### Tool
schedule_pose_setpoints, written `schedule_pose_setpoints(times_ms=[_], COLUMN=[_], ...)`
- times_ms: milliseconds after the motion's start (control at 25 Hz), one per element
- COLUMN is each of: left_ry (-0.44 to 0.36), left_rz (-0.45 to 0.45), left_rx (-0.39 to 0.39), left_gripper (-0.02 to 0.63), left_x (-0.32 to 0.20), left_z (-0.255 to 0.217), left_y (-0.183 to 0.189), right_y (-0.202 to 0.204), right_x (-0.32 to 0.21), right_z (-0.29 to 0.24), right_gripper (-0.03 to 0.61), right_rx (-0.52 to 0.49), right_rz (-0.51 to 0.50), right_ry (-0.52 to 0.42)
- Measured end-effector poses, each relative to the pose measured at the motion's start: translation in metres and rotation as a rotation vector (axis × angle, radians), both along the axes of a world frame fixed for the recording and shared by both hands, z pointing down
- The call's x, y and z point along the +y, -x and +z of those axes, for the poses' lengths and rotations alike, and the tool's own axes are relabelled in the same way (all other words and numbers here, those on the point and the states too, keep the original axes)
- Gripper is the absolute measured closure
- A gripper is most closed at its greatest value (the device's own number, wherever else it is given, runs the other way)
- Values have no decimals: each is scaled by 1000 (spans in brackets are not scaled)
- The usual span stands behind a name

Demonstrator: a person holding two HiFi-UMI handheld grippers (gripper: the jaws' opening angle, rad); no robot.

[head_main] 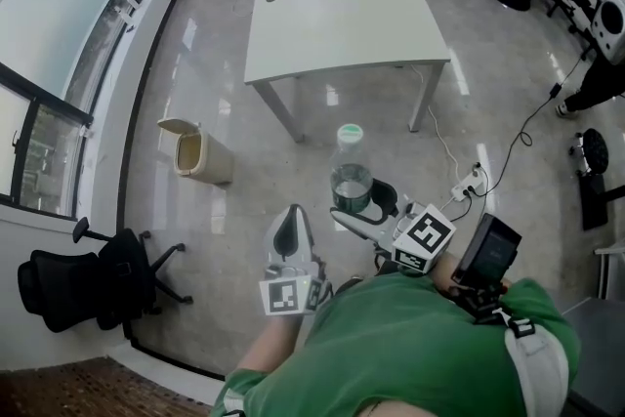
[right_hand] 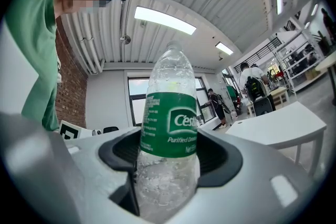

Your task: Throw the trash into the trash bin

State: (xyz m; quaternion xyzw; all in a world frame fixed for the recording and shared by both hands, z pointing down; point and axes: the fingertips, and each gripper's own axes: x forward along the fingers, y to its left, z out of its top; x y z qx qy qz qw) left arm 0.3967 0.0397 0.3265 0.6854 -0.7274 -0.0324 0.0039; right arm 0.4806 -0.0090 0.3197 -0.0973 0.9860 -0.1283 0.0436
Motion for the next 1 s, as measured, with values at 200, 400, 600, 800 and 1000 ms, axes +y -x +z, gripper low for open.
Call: schedule_pose_setpoints(times_ms=[200, 400, 600, 800, 1000], left_ry=[-10, -21, -13, -8, -12], left_rz=[-29, -67, -97, -99, -104], left_rx=[-19, -24, -31, -18, -17], left_gripper=[606, 606, 606, 606, 606], left_x=[-46, -82, -102, -117, -127], left_z=[-4, -12, -10, -8, -7], left_y=[8, 7, 22, 41, 65], right_y=[8, 9, 26, 47, 70], right_x=[-46, -85, -108, -122, -130], right_z=[0, -4, 0, 1, 3], right_gripper=[264, 264, 264, 264, 264], right_rx=[-13, -20, -12, -6, 6], right_rz=[-23, -63, -88, -94, -100], right_ry=[-3, -14, -4, -5, 2])
